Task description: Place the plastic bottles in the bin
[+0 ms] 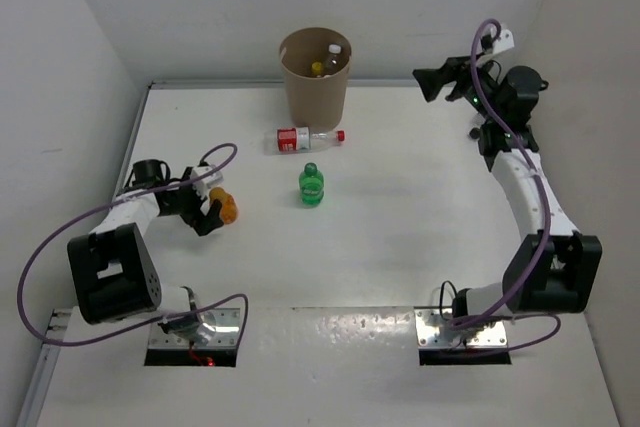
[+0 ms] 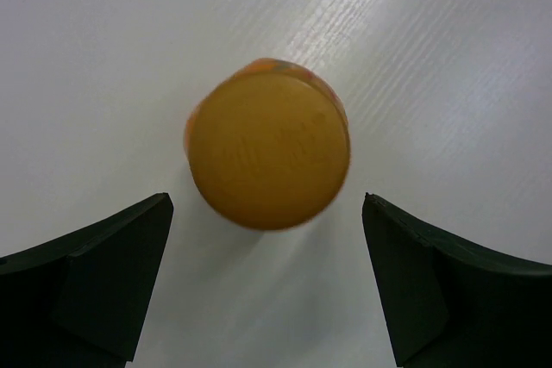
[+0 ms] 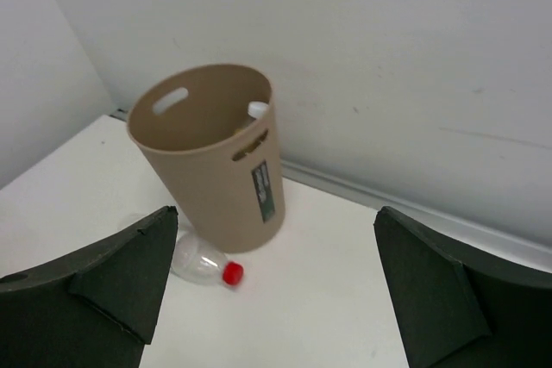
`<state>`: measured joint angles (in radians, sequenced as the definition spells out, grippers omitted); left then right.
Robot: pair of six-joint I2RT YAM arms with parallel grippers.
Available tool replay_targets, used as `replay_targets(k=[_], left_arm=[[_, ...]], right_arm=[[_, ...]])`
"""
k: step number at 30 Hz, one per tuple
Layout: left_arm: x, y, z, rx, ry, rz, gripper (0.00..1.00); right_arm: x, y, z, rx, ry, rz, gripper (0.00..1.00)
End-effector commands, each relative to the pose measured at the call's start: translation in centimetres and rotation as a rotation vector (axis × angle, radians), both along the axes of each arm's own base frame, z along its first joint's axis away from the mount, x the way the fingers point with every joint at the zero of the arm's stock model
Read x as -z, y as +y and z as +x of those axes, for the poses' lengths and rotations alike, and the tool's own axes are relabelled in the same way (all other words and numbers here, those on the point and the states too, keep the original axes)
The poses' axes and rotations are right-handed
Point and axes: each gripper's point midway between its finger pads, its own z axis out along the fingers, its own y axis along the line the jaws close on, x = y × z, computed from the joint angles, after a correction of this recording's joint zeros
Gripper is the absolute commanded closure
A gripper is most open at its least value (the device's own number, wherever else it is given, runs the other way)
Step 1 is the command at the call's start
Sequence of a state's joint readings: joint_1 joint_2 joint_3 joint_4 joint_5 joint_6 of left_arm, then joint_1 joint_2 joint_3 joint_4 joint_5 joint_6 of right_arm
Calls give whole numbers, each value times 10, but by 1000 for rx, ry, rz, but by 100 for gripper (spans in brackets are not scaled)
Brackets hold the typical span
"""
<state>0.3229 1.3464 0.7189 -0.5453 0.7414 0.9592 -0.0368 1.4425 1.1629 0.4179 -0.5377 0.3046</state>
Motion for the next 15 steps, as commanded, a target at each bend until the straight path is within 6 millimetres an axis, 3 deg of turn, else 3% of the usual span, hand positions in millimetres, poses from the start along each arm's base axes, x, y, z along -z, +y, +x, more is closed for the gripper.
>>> replay_targets(k=[1, 3, 5, 8, 12, 13, 15], left_arm=[[-6, 0, 34, -13, -94, 11, 1], [-11, 0, 45, -18, -114, -12, 1], [-17, -2, 56, -3, -135, -16, 1], [-15, -13, 60, 35, -126, -43, 1], [-23, -29, 66, 81, -126, -78, 29], [-29, -35, 67, 94, -127, -101, 41], [-45, -43, 69, 115, -136, -129, 50]], right_arm=[[-6, -20, -20, 16, -4, -14, 6], [-5, -24, -26, 28, 2, -11, 6], [9, -35, -26, 47, 40, -13, 6], [20, -48, -32, 82, 70, -9, 6], [36, -64, -41, 121, 105, -35, 6], [39, -72, -43, 139, 114, -37, 6], [49, -78, -47, 156, 144, -44, 6]])
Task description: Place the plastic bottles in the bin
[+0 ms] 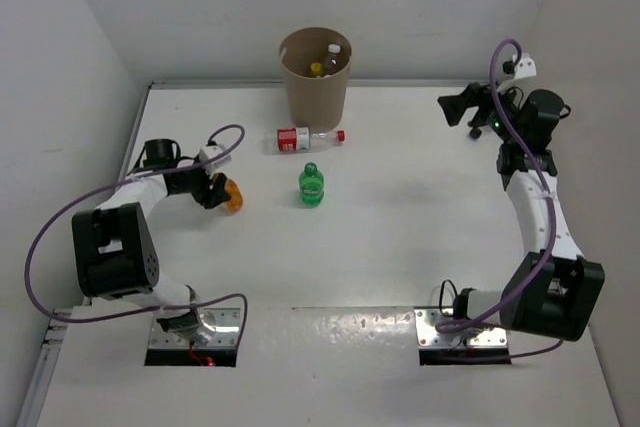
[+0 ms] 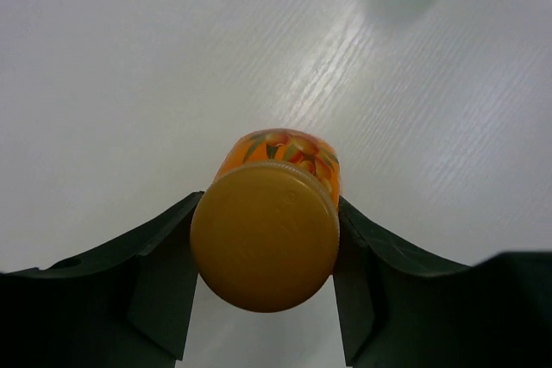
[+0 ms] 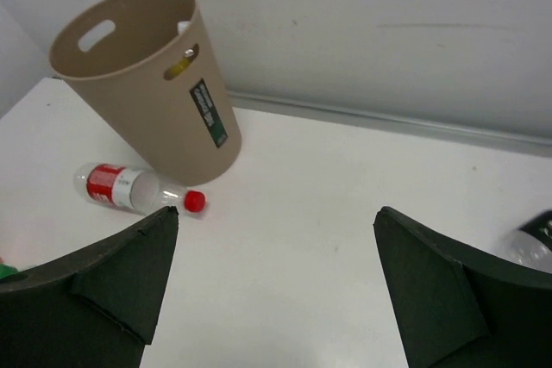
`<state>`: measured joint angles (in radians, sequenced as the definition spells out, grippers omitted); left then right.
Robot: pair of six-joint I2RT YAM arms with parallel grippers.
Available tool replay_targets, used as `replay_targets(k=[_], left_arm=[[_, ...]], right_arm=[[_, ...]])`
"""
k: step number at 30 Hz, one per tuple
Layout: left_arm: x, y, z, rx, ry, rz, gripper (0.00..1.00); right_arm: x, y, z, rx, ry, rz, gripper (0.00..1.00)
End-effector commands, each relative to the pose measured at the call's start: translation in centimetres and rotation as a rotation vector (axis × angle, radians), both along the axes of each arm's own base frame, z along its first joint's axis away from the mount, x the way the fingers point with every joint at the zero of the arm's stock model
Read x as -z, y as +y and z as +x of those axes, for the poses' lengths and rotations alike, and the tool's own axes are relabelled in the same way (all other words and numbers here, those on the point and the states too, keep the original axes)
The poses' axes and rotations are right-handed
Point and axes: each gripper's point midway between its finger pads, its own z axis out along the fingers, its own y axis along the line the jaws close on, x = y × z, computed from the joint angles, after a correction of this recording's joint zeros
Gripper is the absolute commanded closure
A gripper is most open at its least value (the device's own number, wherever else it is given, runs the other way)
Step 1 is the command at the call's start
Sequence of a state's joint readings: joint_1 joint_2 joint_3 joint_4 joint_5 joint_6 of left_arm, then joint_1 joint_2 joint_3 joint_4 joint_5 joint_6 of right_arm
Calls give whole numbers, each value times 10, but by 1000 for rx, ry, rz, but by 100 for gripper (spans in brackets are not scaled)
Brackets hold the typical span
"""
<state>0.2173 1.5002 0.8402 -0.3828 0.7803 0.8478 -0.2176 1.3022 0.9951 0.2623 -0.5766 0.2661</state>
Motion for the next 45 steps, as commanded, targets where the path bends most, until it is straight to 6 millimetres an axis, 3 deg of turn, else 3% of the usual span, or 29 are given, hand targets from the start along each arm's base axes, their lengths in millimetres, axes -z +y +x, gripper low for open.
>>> replay_targets(k=[1, 4, 6, 9, 10, 12, 13, 14, 15, 16, 17, 18, 19, 23, 25, 26, 30, 32, 33, 34, 35, 36, 37, 39, 40, 41, 42, 44, 45], left_arm=[[-43, -25, 13, 61, -63, -103, 57], [-91, -41, 23, 82, -122, -170, 70], [-122, -49, 34, 89, -174, -181, 87], [-226, -64, 75, 42, -357, -238, 90], [-280, -68, 89, 18, -471, -262, 90], [-339, -80, 117, -94, -592, -327, 90], [-391, -86, 121, -102, -703, -345, 90], [-410, -106, 126, -87, -730, -369, 90], [-391, -111, 159, -139, -677, -361, 91], [-429, -118, 163, -140, -746, -388, 91], [-405, -135, 193, -157, -692, -399, 91], [-404, -142, 203, -169, -684, -406, 91], [-426, -147, 207, -171, -739, -422, 91], [-385, -184, 247, -185, -734, -353, 91], [-366, -189, 259, -210, -731, -308, 91], [-344, -196, 267, -209, -715, -268, 92], [-313, -185, 285, -302, -685, -229, 92], [-313, -181, 287, -327, -688, -221, 80], [-313, -181, 287, -327, -688, -221, 65], [-313, -181, 287, -331, -683, -228, 48], [-313, -186, 286, -335, -676, -237, 16], [-319, -183, 284, -348, -687, -238, 0], [-322, -187, 283, -350, -695, -242, 0], [-347, -190, 269, -340, -729, -265, 0], [-366, -192, 259, -332, -759, -286, 0], [-362, -200, 257, -321, -750, -286, 0], [-382, -196, 247, -321, -779, -303, 0], [-388, -210, 232, -286, -779, -319, 0], [-406, -205, 218, -286, -802, -333, 0]], right_arm=[[0, -15, -12, 30, -8, -31, 7], [21, -26, -18, 61, 36, -24, 8], [28, -38, -21, 99, 50, -21, 8], [39, -57, -20, 185, 78, -28, 8], [40, -61, -20, 199, 81, -30, 8], [47, -73, -16, 251, 100, -25, 8], [46, -77, -14, 273, 100, -32, 8], [54, -81, -11, 285, 121, -25, 9], [57, -84, -9, 297, 129, -26, 9], [57, -90, -7, 324, 129, -33, 11], [65, -93, -5, 333, 148, -35, 11], [68, -96, -4, 340, 154, -40, 11], [72, -100, -2, 349, 168, -41, 12], [78, -118, 5, 387, 183, -66, 13], [72, -129, 10, 405, 180, -66, 16], [78, -133, 12, 413, 199, -62, 18], [84, -152, 21, 456, 223, -74, 20], [81, -159, 27, 478, 221, -76, 20], [79, -162, 29, 488, 222, -75, 20], [85, -166, 31, 499, 236, -71, 20], [90, -168, 33, 504, 247, -72, 20], [86, -170, 37, 515, 241, -70, 20], [98, -173, 41, 520, 268, -62, 20], [92, -176, 50, 532, 255, -68, 20], [101, -184, 58, 559, 275, -67, 20], [112, -184, 60, 565, 299, -61, 20], [96, -191, 69, 592, 266, -68, 20], [100, -196, 91, 606, 276, -52, 20], [119, -198, 95, 609, 326, -48, 20]])
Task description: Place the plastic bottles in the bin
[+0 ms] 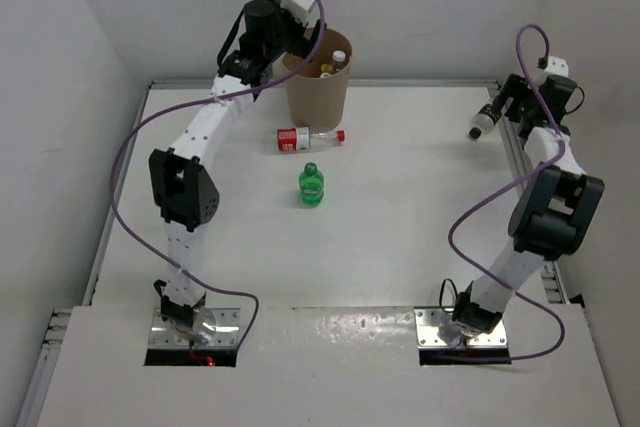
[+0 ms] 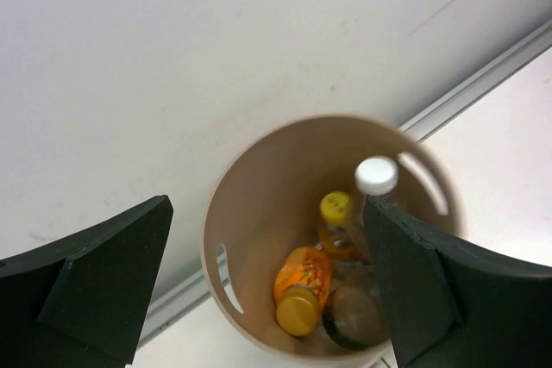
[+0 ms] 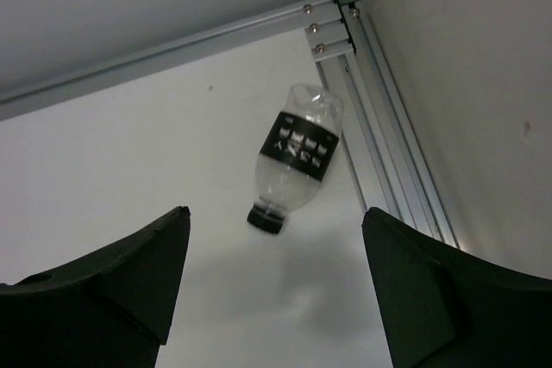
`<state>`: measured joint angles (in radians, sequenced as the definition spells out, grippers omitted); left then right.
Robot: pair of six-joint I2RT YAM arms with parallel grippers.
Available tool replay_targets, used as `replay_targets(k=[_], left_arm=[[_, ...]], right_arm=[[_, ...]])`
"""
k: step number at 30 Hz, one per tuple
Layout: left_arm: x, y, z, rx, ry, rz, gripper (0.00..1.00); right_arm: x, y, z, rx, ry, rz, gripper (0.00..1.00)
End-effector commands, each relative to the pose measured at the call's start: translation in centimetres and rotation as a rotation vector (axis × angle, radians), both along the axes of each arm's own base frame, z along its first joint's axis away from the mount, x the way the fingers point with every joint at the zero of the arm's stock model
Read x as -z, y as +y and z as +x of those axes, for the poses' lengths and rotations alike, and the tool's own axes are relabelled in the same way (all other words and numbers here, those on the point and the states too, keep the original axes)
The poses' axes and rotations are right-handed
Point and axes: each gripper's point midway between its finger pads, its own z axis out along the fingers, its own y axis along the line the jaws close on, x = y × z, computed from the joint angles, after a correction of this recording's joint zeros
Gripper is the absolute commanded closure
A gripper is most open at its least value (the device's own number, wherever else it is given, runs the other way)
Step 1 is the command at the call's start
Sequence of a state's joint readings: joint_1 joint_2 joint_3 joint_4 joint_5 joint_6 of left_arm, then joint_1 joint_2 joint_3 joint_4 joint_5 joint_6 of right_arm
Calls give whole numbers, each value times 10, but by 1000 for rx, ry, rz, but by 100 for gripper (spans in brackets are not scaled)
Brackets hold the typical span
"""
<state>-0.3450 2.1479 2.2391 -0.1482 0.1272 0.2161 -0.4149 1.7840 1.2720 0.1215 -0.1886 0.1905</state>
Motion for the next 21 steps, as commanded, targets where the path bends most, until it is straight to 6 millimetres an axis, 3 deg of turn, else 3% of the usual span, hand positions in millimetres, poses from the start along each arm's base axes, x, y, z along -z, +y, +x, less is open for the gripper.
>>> replay_targets(k=[1, 3, 4, 5, 6, 7, 9, 10, 11, 13, 16, 17, 18, 21], left_arm=[[-104, -10, -60, 49, -192, -71, 0], [-108, -19, -78, 83, -197, -60, 0], [-113, -14, -90, 83, -203, -49, 0], [-116, -18, -100, 97, -206, -51, 0], [-118, -21, -109, 108, -210, -44, 0], [-121, -21, -122, 119, -212, -46, 0], [-125, -19, -134, 117, -215, -49, 0], [-117, -15, -136, 104, -195, -41, 0], [-128, -15, -149, 114, -213, -50, 0], [-118, -8, -154, 91, -179, -36, 0], [-122, 0, -169, 80, -175, -2, 0], [-112, -2, -173, 84, -158, 17, 0], [-111, 3, -175, 67, -162, 43, 0], [-100, 18, -183, 26, -147, 89, 0]], right_arm=[[-14, -12, 32, 64, -34, -11, 20], [12, -11, 50, 68, 14, 3, 19], [28, -13, 52, 82, 52, 10, 18], [25, -11, 68, 77, 41, 6, 17], [33, -9, 69, 84, 65, 12, 17], [53, -12, 73, 111, 101, 6, 17], [59, -6, 80, 107, 104, -15, 16], [69, -10, 83, 143, 119, -37, 16], [81, -9, 84, 150, 142, -50, 14], [89, -14, 87, 207, 145, -88, 13], [104, -22, 89, 240, 153, -105, 13], [108, -22, 90, 248, 157, -110, 13], [120, -26, 89, 253, 174, -115, 13], [139, -23, 90, 233, 186, -138, 22]])
